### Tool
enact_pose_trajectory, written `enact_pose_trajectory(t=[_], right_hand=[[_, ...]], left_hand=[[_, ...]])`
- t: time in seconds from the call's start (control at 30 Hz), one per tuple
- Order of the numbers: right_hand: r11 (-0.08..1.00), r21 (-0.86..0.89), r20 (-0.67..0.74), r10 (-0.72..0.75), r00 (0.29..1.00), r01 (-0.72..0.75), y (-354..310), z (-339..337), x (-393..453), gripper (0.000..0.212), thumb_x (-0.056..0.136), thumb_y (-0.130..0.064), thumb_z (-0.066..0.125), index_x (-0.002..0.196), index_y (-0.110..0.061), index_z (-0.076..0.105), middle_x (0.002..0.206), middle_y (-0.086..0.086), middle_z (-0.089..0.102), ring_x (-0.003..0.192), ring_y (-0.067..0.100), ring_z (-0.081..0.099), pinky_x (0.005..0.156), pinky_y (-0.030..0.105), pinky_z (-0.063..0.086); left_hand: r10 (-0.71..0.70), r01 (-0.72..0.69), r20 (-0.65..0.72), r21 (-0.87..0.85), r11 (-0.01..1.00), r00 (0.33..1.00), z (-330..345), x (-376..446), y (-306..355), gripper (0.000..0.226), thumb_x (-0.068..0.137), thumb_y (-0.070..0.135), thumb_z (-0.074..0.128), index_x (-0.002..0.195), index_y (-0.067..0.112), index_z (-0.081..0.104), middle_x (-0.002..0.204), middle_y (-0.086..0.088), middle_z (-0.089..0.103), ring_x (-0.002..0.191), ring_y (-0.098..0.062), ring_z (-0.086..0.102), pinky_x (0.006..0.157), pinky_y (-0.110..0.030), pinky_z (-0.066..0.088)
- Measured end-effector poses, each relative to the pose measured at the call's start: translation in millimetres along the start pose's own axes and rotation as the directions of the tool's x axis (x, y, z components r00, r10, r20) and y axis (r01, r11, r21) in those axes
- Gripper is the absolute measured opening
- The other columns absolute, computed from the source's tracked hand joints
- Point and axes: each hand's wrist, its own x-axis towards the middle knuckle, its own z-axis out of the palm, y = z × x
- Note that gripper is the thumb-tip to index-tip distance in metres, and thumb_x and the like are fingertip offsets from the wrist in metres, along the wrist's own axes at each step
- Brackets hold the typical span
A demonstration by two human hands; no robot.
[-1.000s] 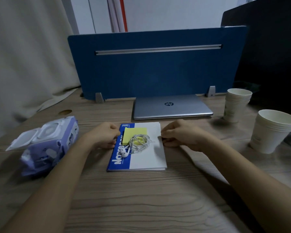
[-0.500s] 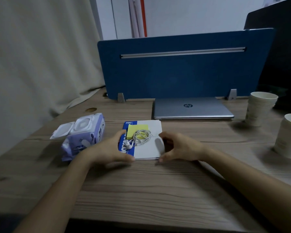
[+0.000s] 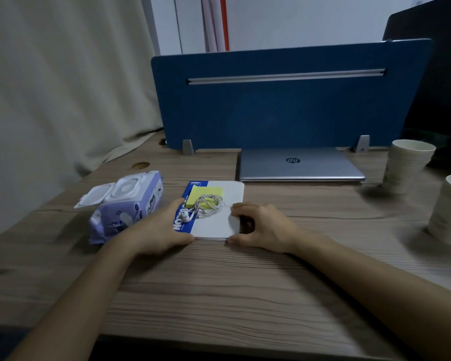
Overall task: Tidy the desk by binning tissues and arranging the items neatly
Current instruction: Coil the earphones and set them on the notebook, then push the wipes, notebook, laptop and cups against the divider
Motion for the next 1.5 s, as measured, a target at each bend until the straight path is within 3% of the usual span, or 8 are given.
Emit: enact_pose_trajectory(t=[0.23,0.43,0.57,0.73,0.93,1.1,1.5], right_hand=[[0.999,-0.034,-0.01,0.006,1.0,-0.007,0,15,21,0.066,0.07,-0.066,0.064,0.111,-0.015,0.063,0.12,0.005,0.066,0.105,0.025,0.061,0.089,0.044,0.051],[0.994,-0.105,-0.073,0.03,0.997,-0.038,6,20,40,0.05,0.079,-0.057,0.065,0.098,-0.011,0.063,0.102,0.006,0.069,0.09,0.025,0.06,0.081,0.041,0.049],[0.989,-0.135,-0.082,0.051,0.995,-0.062,15,17,57,0.037,0.084,-0.049,0.065,0.085,-0.013,0.06,0.092,0.004,0.065,0.083,0.021,0.056,0.075,0.038,0.048],[0.984,-0.153,-0.126,0.078,0.989,-0.097,30,16,79,0.025,0.086,-0.034,0.063,0.075,-0.012,0.058,0.087,0.006,0.064,0.081,0.024,0.056,0.074,0.039,0.048],[0.958,-0.269,-0.192,0.052,0.98,-0.103,52,17,104,0.025,0.092,-0.03,0.057,0.089,-0.008,0.069,0.101,0.007,0.064,0.093,0.027,0.055,0.082,0.038,0.047],[0.888,-0.44,-0.281,0.008,0.96,-0.136,66,16,122,0.029,0.092,-0.04,0.056,0.099,-0.017,0.073,0.113,0.001,0.057,0.106,0.026,0.044,0.083,0.037,0.041],[0.861,-0.46,-0.327,0.061,0.943,-0.216,75,18,136,0.029,0.096,-0.037,0.049,0.1,-0.019,0.071,0.116,-0.001,0.056,0.109,0.025,0.041,0.082,0.038,0.031]], left_hand=[[0.007,-0.008,-0.032,-0.057,0.998,0.999,-5,11,-26,0.097,0.071,0.06,0.074,0.149,0.04,0.02,0.147,0.005,0.045,0.113,-0.008,0.055,0.098,-0.031,0.047],[0.049,-0.057,-0.108,-0.073,0.996,0.993,-6,37,-35,0.083,0.077,0.057,0.071,0.146,0.038,0.03,0.137,0.008,0.051,0.095,0.005,0.054,0.074,-0.016,0.043],[0.072,-0.075,-0.221,-0.003,0.997,0.973,2,58,-33,0.072,0.085,0.049,0.067,0.146,0.036,0.032,0.142,-0.001,0.051,0.113,-0.014,0.054,0.087,-0.029,0.045],[0.111,-0.117,-0.312,0.001,0.993,0.944,7,83,-26,0.059,0.092,0.037,0.063,0.144,0.031,0.038,0.138,-0.004,0.056,0.102,-0.012,0.054,0.081,-0.028,0.042],[0.088,-0.086,-0.368,0.024,0.996,0.926,8,122,-20,0.044,0.096,0.029,0.057,0.138,0.026,0.046,0.141,-0.008,0.052,0.118,-0.025,0.053,0.092,-0.037,0.045],[0.074,-0.079,-0.419,0.006,0.997,0.905,8,155,-22,0.032,0.097,0.025,0.057,0.128,0.029,0.054,0.14,-0.008,0.052,0.118,-0.023,0.052,0.083,-0.031,0.041],[0.095,-0.078,-0.497,0.056,0.995,0.862,11,182,-25,0.032,0.095,0.015,0.057,0.126,0.024,0.056,0.132,-0.008,0.055,0.116,-0.023,0.052,0.083,-0.028,0.038]])
